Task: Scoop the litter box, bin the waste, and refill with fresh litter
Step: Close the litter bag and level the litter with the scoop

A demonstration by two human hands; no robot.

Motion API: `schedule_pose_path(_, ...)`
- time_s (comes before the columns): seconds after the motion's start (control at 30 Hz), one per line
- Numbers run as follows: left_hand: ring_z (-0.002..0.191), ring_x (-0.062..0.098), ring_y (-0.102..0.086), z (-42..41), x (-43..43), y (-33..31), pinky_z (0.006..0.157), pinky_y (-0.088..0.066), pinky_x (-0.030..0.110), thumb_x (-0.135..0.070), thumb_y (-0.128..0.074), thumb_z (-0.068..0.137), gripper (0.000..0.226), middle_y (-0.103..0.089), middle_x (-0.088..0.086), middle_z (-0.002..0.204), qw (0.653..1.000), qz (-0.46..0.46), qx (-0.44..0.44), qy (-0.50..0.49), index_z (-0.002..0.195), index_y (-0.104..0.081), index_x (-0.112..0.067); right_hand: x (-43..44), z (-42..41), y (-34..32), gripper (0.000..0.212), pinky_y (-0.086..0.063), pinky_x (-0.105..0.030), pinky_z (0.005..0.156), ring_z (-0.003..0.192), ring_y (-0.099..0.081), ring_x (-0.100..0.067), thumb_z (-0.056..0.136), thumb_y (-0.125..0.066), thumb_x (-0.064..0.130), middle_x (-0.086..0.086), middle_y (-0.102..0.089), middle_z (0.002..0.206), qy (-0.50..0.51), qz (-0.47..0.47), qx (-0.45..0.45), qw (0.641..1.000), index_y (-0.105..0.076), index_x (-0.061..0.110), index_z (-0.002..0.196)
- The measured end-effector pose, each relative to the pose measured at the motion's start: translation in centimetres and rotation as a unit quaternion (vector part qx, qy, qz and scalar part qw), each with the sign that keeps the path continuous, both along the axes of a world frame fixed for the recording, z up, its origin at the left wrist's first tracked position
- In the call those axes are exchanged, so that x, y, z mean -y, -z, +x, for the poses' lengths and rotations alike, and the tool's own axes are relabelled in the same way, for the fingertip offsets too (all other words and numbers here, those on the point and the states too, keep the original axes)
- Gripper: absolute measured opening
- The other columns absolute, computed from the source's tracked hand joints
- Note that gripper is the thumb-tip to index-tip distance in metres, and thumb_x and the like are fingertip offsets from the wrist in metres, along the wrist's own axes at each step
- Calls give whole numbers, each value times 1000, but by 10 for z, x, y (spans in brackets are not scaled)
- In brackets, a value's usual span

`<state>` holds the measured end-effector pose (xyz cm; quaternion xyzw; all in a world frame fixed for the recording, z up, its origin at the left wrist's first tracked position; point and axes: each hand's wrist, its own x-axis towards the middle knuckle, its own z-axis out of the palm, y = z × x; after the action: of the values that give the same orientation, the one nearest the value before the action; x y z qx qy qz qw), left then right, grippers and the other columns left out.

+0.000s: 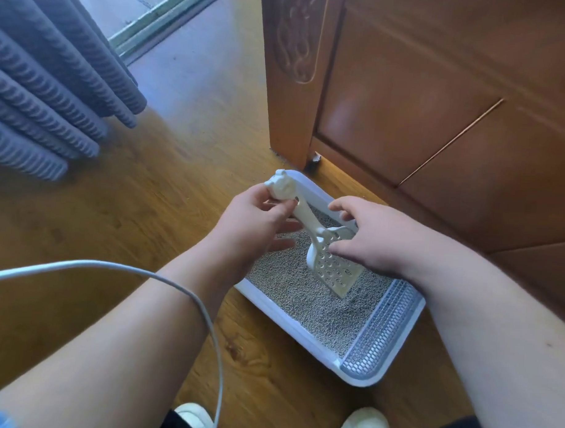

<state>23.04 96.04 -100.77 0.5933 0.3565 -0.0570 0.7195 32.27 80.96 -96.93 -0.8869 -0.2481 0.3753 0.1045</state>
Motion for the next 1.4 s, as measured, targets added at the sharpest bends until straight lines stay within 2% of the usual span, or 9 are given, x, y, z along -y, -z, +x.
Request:
schedule_pose_path(0.17,92,27,-73,2,2,-1,77,-60,40,-12,-54,100,9,-71,7,94,996,-87,1,-13,103,-63,-14,2,-5,6,66,-42,-30,98,124,-54,-18,86,-72,44,5,-52,141,5,-10,11,1000,-41,34,144)
schedule_pose_path(0.33,98,33,-72,2,4,0,85,-58,43,-14,-52,101,10,-70,15,101,990,-143,4,1,108,-60,-12,-2,-6,14,23,-51,-35,86,98,-62,-18,89,-67,43,10,-65,103,3,14,67,998,-58,31,107)
schedule_pose_path(0.47,88,28,-74,4,3,2,81,-59,41,-15,-54,100,9,-71,14,98,988,-153,-8,10,108,-58,-12,-4,-7,21,16,-52,-38,79,88,-61,-20,89,-63,39,7,-64,88,-12,6,75,997,-53,27,94)
schedule_pose_path(0.67,119,28,-56,10,-2,6,94,-53,50,-37,-64,93,38,-53,2,133,989,-122,-83,-1,125,-53,-19,-11,-5,19,16,-44,-36,66,78,-56,-25,88,-57,35,3,-58,79,4,35,88,995,-46,24,90)
schedule_pose_path(0.8,116,28,-59,14,-9,6,103,-45,47,-44,-46,99,44,-58,8,126,951,-307,-17,-24,131,-53,-15,-15,-8,21,15,-46,-36,66,78,-56,-23,88,-57,36,4,-59,79,-8,33,73,997,-47,25,90)
schedule_pose_path(0.87,118,33,-59,16,-11,6,107,-41,51,-52,-38,99,60,-60,14,128,940,-334,-14,-73,137,-50,-6,-18,-8,20,13,-39,-34,64,77,-54,-22,90,-56,34,3,-59,82,15,91,96,991,-51,24,93)
schedule_pose_path(0.97,121,37,-59,18,-15,7,105,-43,53,-58,-29,100,65,-64,18,124,933,-330,-17,-143,122,-56,-3,-23,-10,20,10,-36,-32,64,78,-54,-19,92,-56,33,5,-59,84,15,128,100,987,-55,24,97)
schedule_pose_path(1.2,104,34,-67,21,-17,7,79,-57,43,-55,-37,99,62,-66,18,111,936,-325,-29,-129,128,-54,-2,-20,-6,29,11,-44,-34,65,77,-57,-18,94,-56,37,6,-62,80,-4,81,87,993,-57,26,95)
schedule_pose_path(1.4,82,22,-71,14,-21,4,76,-60,42,-19,-52,98,13,-69,7,90,983,-127,-72,-109,104,-60,-12,-18,-4,36,5,-51,-41,80,87,-61,-20,93,-59,32,8,-62,91,-26,72,103,992,-59,28,96)
